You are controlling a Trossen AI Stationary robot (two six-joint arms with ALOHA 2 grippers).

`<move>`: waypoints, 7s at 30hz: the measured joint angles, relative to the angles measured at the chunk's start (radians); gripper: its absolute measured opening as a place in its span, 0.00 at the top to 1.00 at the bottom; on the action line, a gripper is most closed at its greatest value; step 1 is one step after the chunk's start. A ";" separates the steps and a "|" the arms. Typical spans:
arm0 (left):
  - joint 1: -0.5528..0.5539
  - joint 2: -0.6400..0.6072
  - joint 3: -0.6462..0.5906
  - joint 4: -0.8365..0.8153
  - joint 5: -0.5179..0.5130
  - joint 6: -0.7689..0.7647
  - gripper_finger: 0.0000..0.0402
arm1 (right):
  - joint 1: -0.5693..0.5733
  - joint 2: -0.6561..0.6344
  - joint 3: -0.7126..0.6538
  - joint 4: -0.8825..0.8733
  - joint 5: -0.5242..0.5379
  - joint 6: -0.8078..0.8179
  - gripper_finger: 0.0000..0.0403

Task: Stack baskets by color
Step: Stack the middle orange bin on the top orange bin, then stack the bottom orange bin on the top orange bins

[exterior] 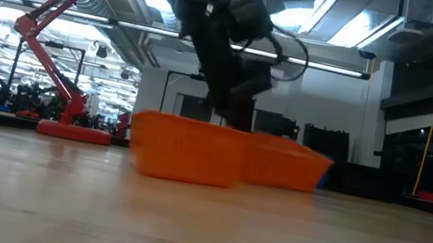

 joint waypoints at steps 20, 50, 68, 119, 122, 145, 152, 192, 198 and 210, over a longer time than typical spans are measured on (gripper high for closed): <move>0.316 -0.167 0.308 -0.314 -0.025 0.761 1.00 | 0.002 0.012 0.001 -0.003 0.010 -0.002 0.71; 0.542 0.013 0.308 -0.245 0.396 0.824 1.00 | 0.002 0.012 0.001 -0.002 0.015 -0.004 0.71; 0.499 0.013 0.307 -0.268 0.367 0.823 0.87 | 0.002 0.012 0.001 0.001 0.015 -0.004 0.71; 0.104 -0.155 0.310 -0.767 0.053 0.368 0.85 | 0.002 0.011 0.000 -0.005 -0.004 -0.004 0.71; 0.047 -0.167 0.308 -0.828 0.058 0.335 0.80 | 0.002 0.011 0.000 0.001 -0.003 -0.004 0.71; -0.277 -0.152 0.016 -0.459 -0.046 0.943 0.73 | 0.002 0.011 0.000 0.016 -0.003 -0.003 0.71; -0.326 -0.171 0.031 -0.705 -0.134 0.728 0.73 | 0.002 0.011 0.000 0.014 -0.003 -0.003 0.71; -0.519 0.004 0.018 -0.767 -0.174 0.794 0.73 | 0.002 0.012 0.000 0.016 -0.004 -0.004 0.71; -0.495 0.038 0.020 -0.722 -0.187 0.788 0.87 | 0.002 0.012 0.001 0.017 -0.012 -0.004 0.71; -0.297 0.037 0.381 -0.707 -0.300 0.718 1.00 | 0.002 0.012 0.001 0.013 -0.012 -0.008 0.71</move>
